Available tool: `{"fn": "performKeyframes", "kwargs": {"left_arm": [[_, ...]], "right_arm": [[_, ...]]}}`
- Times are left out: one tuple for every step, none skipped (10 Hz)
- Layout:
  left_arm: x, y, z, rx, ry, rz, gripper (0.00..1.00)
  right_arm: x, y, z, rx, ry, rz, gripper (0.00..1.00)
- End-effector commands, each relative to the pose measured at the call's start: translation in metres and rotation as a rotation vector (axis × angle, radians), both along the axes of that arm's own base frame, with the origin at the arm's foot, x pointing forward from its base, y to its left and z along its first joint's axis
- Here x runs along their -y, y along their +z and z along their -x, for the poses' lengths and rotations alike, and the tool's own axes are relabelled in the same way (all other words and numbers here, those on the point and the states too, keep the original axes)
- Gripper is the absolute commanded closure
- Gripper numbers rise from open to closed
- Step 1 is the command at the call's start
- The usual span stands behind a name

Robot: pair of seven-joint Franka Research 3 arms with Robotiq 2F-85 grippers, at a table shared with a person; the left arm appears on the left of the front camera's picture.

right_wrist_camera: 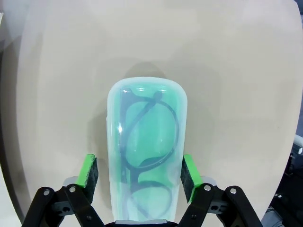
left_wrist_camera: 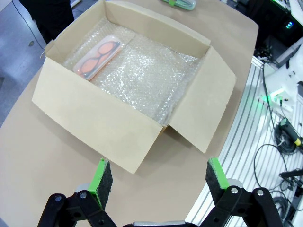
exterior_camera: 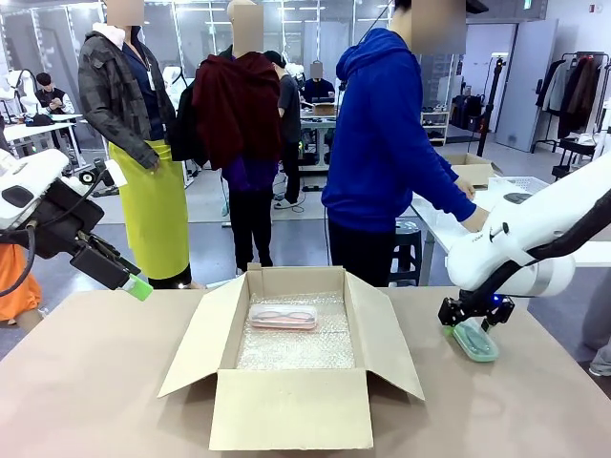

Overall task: Pack the glasses set securely to prepare it for shipping.
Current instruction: Put the Glasses case from the right side of the table into the Package Box.

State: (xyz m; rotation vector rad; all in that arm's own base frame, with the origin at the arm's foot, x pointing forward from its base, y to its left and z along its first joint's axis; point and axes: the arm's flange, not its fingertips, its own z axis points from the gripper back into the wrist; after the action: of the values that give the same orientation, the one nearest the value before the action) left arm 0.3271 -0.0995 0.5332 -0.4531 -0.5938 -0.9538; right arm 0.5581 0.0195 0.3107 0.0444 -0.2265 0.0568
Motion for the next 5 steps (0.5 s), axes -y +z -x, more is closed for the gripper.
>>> {"fn": "performKeyframes", "kwargs": {"left_arm": [[-0.001,0.001,0.001,-0.007,-0.013,0.015,0.0],[-0.001,0.001,0.001,-0.007,-0.013,0.015,0.0],[-0.001,0.001,0.001,-0.007,-0.013,0.015,0.0],[-0.001,0.001,0.001,-0.007,-0.013,0.015,0.0],[-0.001,0.001,0.001,-0.007,-0.013,0.015,0.0]], "right_arm": [[0.004,-0.003,-0.006,-0.009,-0.012,-0.021,0.31],[0.004,-0.001,-0.006,0.0,-0.019,-0.025,0.43],[0.004,0.001,-0.004,0.003,-0.021,-0.018,0.49],[0.005,0.005,-0.003,0.001,-0.036,0.001,0.62],[0.002,0.012,0.0,-0.004,-0.035,0.003,0.66]]}}
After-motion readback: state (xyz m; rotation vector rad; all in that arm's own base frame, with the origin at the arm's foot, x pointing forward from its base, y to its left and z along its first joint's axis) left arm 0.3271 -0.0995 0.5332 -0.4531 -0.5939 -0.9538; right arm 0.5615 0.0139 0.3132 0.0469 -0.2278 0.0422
